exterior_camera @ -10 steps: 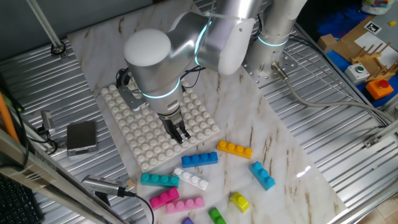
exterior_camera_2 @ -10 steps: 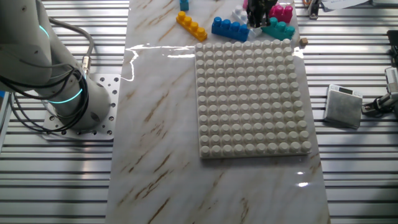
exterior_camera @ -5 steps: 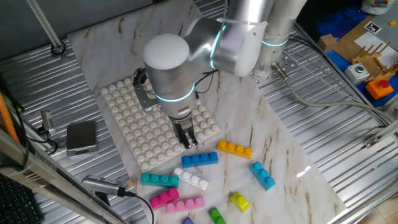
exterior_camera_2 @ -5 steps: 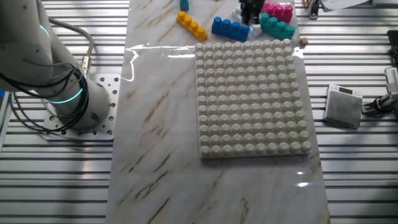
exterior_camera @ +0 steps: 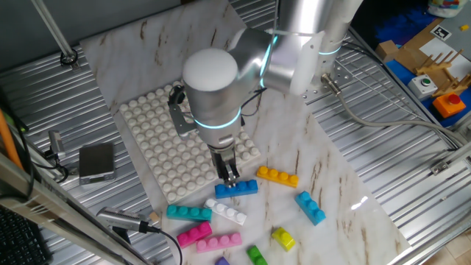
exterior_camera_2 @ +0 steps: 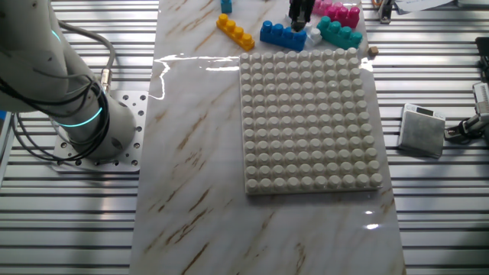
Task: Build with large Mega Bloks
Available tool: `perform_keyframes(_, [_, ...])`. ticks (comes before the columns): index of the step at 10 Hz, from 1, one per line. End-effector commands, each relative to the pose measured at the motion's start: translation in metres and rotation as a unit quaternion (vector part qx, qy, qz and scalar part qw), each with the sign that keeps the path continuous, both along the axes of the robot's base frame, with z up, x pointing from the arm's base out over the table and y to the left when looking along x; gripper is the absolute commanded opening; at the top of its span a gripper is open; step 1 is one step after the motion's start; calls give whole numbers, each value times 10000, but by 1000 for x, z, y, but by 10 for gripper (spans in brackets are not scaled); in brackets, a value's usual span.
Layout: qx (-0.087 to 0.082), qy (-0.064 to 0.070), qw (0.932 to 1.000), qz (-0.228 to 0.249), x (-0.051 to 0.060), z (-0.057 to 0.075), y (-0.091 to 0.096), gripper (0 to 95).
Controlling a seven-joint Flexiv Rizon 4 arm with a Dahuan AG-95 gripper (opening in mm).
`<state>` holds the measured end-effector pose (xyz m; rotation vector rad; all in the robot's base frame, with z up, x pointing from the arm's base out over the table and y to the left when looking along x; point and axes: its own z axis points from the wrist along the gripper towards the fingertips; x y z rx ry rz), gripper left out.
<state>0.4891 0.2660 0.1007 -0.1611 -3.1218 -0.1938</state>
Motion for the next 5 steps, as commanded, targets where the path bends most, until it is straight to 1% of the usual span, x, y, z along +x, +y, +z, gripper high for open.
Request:
perform_keyframes(1, [-20, 14, 9999, 116, 1, -2, 5, 380])
perform_keyframes(3, [-67, 40, 9992, 405, 2, -2, 6, 380])
perform_keyframes(5, [-65, 10, 9982, 594, 2, -2, 6, 380])
